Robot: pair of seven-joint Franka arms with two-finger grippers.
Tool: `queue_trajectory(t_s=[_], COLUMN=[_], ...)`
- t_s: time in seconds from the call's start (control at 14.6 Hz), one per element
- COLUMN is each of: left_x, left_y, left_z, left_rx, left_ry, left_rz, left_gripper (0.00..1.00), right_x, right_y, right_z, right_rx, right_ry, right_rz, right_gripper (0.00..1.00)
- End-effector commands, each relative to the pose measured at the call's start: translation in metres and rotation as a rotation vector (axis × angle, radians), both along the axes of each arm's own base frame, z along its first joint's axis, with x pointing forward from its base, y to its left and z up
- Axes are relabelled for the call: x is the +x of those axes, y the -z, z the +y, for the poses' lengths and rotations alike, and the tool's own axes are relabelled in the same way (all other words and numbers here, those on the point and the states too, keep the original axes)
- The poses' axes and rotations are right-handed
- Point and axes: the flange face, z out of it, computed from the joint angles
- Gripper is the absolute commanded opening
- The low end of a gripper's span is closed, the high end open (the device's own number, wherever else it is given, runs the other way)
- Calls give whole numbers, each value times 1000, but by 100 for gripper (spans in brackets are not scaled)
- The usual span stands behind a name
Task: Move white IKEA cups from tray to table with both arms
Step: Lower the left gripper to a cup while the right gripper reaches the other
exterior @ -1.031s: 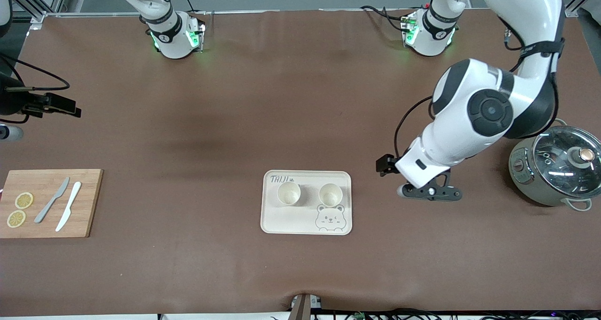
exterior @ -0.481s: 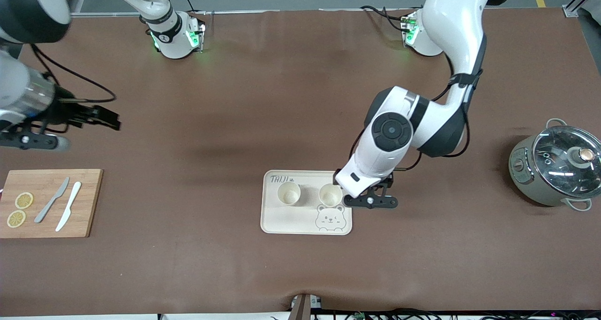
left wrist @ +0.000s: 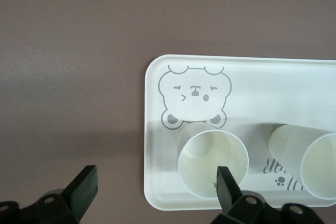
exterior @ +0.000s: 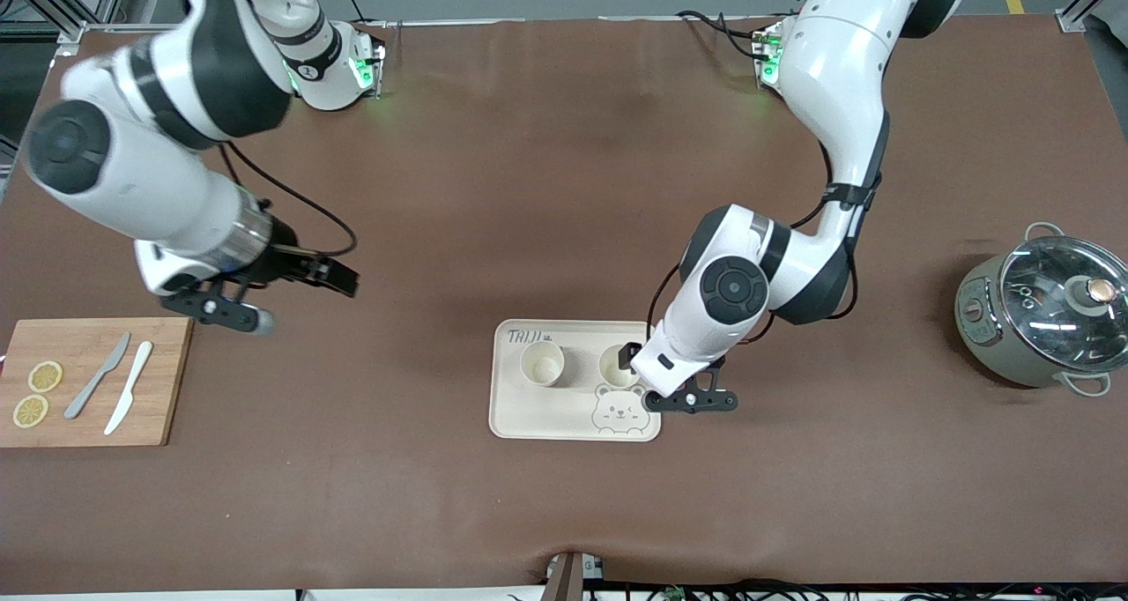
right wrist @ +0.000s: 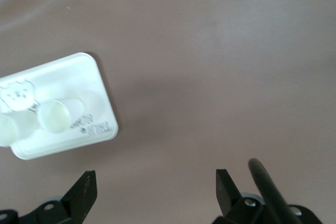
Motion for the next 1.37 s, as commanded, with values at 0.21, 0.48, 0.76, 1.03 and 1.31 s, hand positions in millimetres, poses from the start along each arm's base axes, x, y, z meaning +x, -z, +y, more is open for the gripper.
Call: queue_trajectory(t_s=[0.21, 0.48, 0.76, 1.03, 1.31], left_x=[-6, -9, -12, -18, -19], left_y=[23, 25, 44, 62, 69], left_z=[-22, -29, -23, -13, -8], left_rx=[-14, -17, -17, -3, 6], left_ry=[-4, 7, 2, 6, 13], left_rz=[-12, -31, -47, -53, -52], left_gripper=[100, 100, 100, 100, 100], right_x=[18, 21, 18, 14, 12], right_y=[62, 123, 182, 202, 208], right_z=[68, 114, 144, 162, 176], right_rx=[53, 54, 48, 49, 54], right_ry=[140, 112, 87, 68, 52], right_rz=[-20, -33, -20, -20, -27], right_gripper=[100, 100, 100, 100, 100])
